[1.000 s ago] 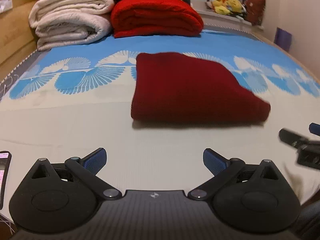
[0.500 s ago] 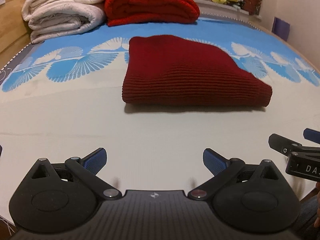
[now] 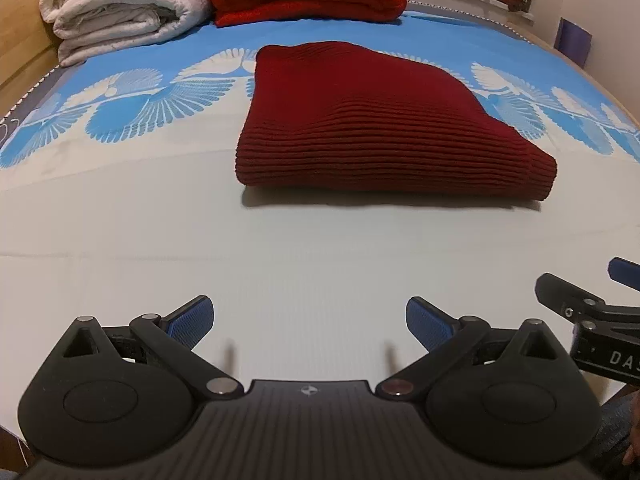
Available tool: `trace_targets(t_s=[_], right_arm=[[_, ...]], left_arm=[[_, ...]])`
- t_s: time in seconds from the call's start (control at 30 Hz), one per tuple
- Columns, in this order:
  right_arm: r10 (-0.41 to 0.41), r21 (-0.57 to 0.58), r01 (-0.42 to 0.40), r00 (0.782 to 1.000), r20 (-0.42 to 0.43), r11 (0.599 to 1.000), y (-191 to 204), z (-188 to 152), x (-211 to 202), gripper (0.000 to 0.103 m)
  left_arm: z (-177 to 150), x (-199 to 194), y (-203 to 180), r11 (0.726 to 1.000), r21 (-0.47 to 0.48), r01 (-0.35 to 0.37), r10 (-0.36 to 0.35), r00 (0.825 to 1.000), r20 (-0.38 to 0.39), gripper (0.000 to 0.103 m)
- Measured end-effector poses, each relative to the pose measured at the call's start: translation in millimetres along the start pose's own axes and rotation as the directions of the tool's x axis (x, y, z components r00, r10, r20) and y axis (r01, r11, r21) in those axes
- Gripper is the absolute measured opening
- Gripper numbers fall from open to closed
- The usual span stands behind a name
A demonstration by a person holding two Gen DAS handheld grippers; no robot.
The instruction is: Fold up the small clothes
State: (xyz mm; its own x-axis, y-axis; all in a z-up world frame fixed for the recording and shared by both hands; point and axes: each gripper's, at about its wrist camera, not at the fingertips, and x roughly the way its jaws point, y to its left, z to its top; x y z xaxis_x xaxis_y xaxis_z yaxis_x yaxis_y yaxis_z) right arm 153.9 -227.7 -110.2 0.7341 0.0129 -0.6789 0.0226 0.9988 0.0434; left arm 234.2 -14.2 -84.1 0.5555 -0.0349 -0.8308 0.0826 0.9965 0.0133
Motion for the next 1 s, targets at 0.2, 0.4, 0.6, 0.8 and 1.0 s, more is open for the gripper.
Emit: trace_targets(t_s=[0.2,0.4,0.6,0.8,1.0], right_arm=[[0.001,0.004,-0.001,1.000,-0.011,1.000,-1.2,-1.1,0.6,0.102],[0.002,-0.006,-0.002,1.000,-0.017,1.000,0.7,-2.1,1.7,0.102],[0.003,-0.009,-0.004,1.000,-0.021,1.000,0.8,-1.7,2.5,0.102],[0.008,-0.017,-0.008,1.000,-0.020,1.000,0.8,-2.8,2.4,0.102],[0.008,-0.016,-0.009,1.000,-0.021,1.000,-0.6,-2.9,1.9,0.102]], left_arm=[[-1.2,0.3,1.3,1.000,-0.004,-0.007,0.007,1.000,0.008,0.102],[-3.3,-1.8,-1.2,1.000,0.009,-0.006,0.006,1.000,0.014,0.102],[-3.3,-0.5,-2.2,1.000,0.023,0.017,-0.017,1.000,-0.001,0.102],[-4.2,1.6,-3.2,1.000,0.029,0.012,-0.012,1.000,-0.009,0.102],[-5.2,2.2,-4.2,0.999,0.036,0.005,-0.004,1.000,-0.005,0.102]])
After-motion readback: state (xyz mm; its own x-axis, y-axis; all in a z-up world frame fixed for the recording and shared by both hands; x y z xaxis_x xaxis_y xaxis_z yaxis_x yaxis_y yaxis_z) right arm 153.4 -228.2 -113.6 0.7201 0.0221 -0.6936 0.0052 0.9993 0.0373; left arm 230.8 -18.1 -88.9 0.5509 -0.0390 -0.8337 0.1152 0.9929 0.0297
